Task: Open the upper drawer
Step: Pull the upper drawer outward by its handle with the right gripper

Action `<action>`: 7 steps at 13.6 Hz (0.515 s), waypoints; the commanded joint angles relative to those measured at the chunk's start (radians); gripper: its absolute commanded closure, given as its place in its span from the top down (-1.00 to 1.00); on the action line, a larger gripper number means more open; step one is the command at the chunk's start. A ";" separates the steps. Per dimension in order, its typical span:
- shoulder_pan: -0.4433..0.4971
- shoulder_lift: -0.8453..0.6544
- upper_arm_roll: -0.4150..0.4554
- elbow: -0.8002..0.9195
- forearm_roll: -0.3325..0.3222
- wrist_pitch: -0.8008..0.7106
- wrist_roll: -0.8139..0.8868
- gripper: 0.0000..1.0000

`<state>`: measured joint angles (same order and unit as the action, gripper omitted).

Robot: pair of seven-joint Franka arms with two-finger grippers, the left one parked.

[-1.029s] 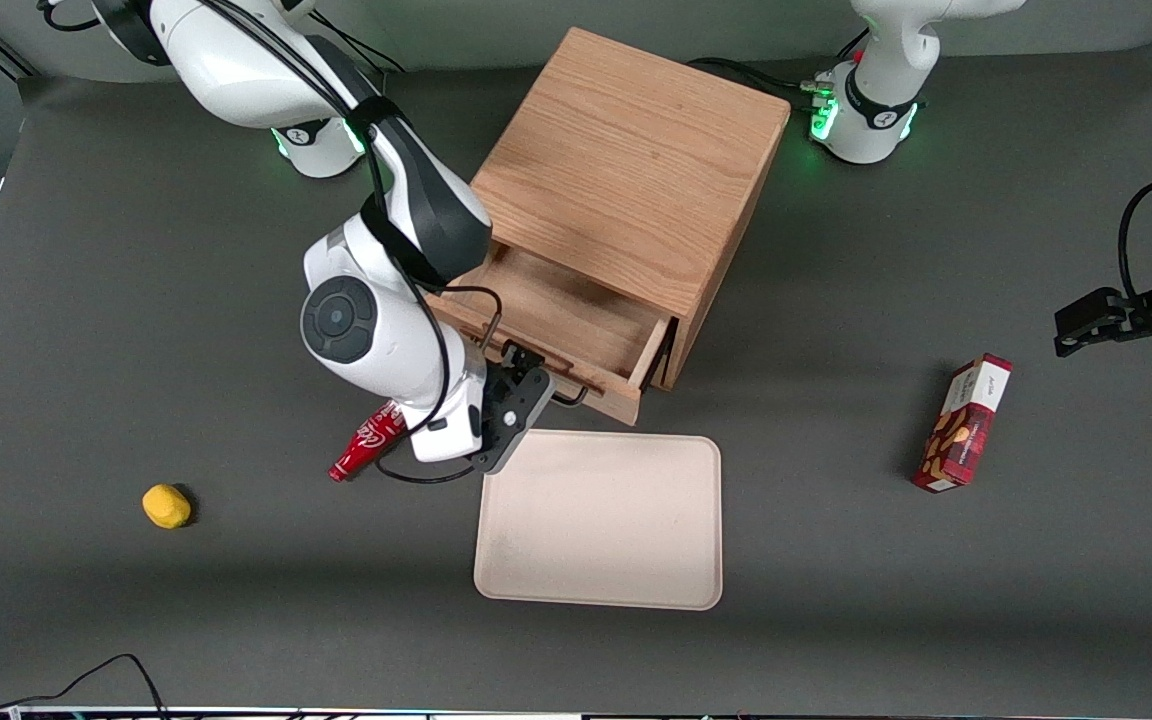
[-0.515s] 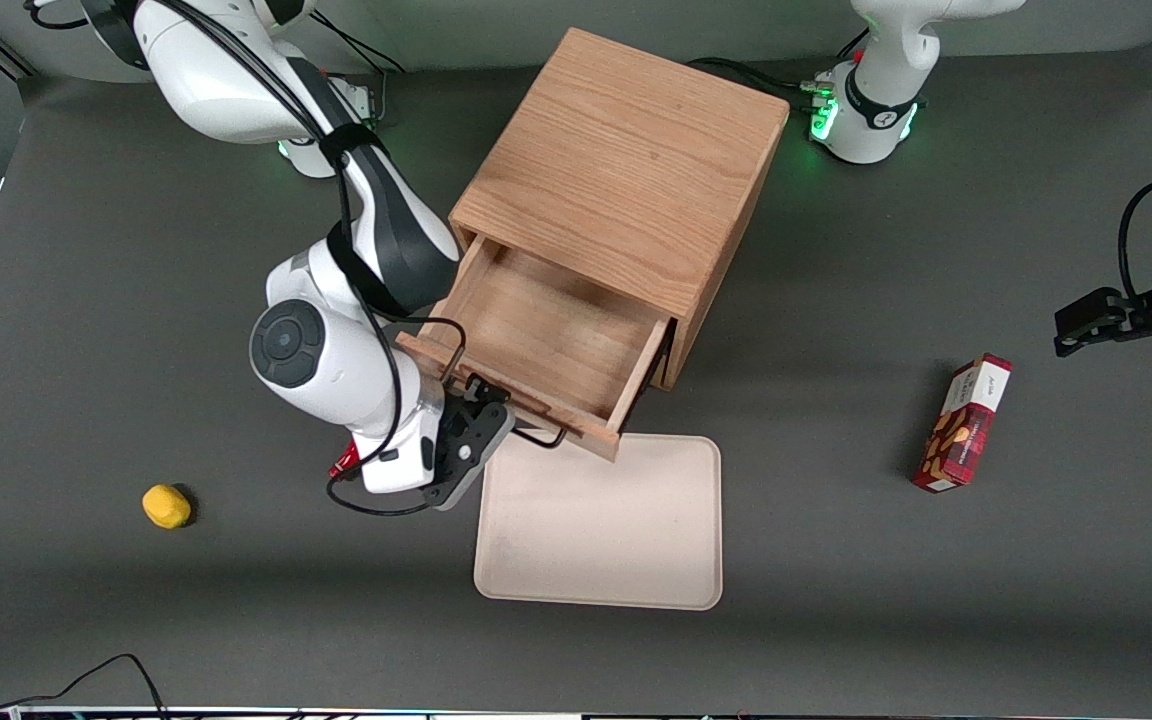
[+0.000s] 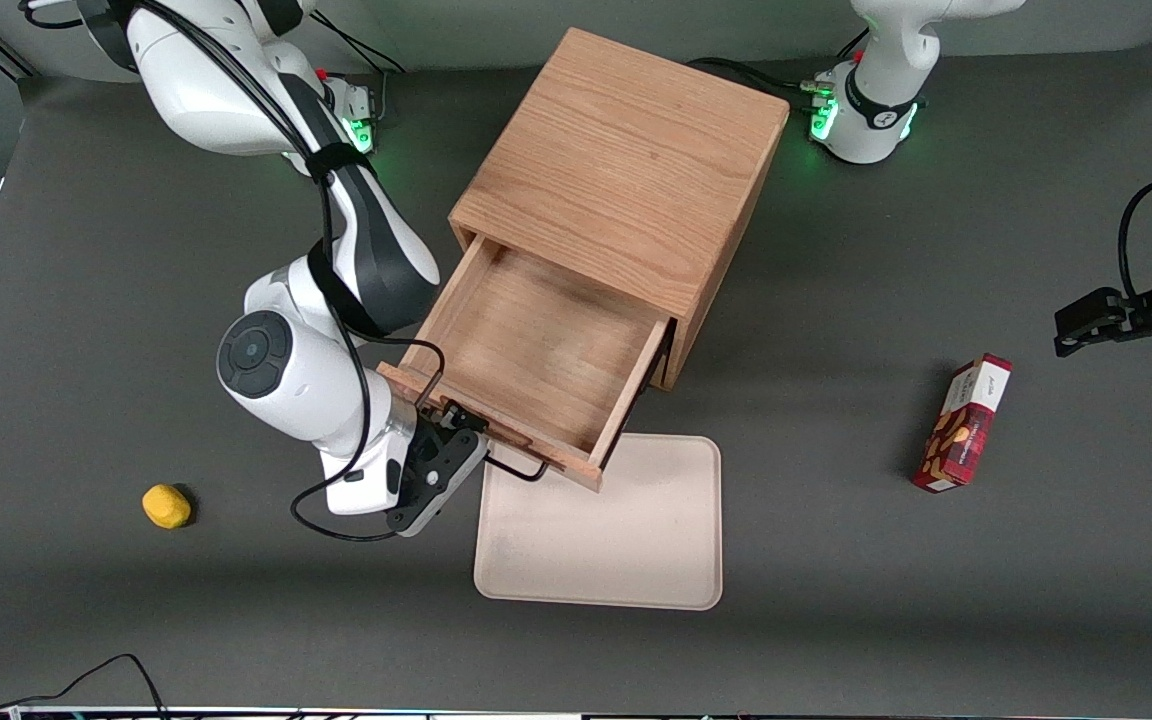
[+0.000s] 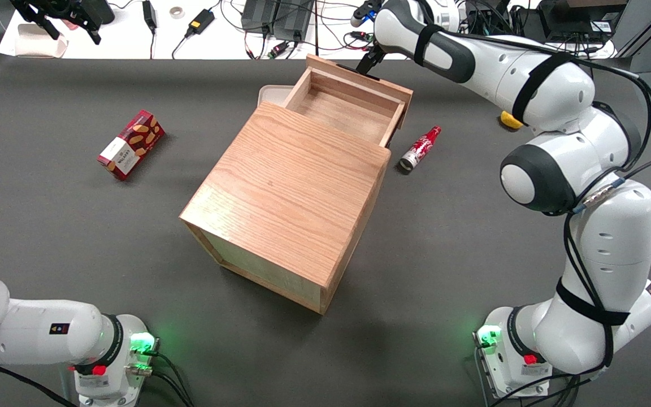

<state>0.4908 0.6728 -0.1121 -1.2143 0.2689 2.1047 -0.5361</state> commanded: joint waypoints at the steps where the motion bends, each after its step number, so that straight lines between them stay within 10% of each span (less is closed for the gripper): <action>1: 0.005 0.033 -0.026 0.048 -0.008 0.043 -0.010 1.00; 7: 0.002 0.025 -0.032 0.050 0.042 0.041 0.036 1.00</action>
<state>0.4862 0.6798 -0.1269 -1.2029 0.2879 2.1137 -0.5327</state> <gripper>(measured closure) 0.000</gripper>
